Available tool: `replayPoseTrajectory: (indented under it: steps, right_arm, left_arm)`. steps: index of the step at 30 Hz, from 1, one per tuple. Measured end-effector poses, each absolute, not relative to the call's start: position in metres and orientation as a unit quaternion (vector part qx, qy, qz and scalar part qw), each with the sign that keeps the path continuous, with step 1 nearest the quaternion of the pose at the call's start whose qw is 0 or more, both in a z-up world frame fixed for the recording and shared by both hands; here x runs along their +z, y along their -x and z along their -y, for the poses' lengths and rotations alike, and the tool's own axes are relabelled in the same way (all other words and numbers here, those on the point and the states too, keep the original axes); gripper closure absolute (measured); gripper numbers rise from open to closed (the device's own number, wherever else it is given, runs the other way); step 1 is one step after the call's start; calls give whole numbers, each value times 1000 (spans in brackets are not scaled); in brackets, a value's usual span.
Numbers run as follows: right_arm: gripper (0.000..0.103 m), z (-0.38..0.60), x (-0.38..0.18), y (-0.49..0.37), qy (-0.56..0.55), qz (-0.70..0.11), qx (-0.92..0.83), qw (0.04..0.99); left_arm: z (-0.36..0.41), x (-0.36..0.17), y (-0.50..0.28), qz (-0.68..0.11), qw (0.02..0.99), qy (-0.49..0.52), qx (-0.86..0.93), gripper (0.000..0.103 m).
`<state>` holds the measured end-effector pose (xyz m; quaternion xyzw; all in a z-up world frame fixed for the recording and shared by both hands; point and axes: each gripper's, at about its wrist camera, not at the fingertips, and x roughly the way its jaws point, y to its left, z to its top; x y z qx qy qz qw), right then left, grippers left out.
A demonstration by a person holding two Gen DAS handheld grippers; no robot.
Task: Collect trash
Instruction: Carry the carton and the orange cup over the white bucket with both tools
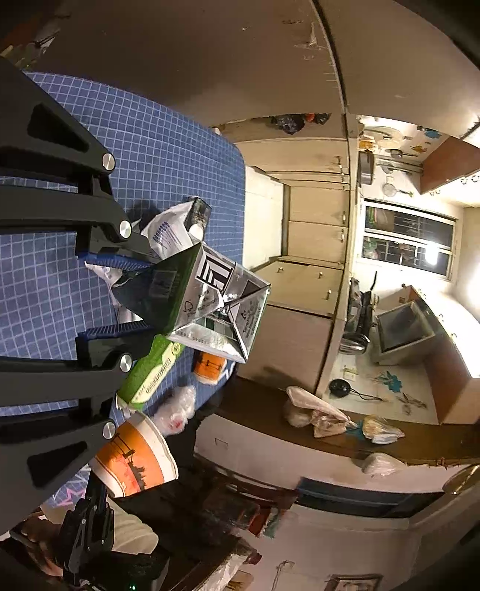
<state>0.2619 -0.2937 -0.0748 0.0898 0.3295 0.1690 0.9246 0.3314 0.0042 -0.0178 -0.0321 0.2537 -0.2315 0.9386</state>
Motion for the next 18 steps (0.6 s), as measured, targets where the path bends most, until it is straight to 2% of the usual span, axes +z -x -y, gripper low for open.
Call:
replayPoseTrajectory:
  steps: [18]
  right_arm:
    - [99,298,-34,-214,-82,-280,146,945]
  left_arm:
    - [22,14,-278,-217,939,28,-266,78]
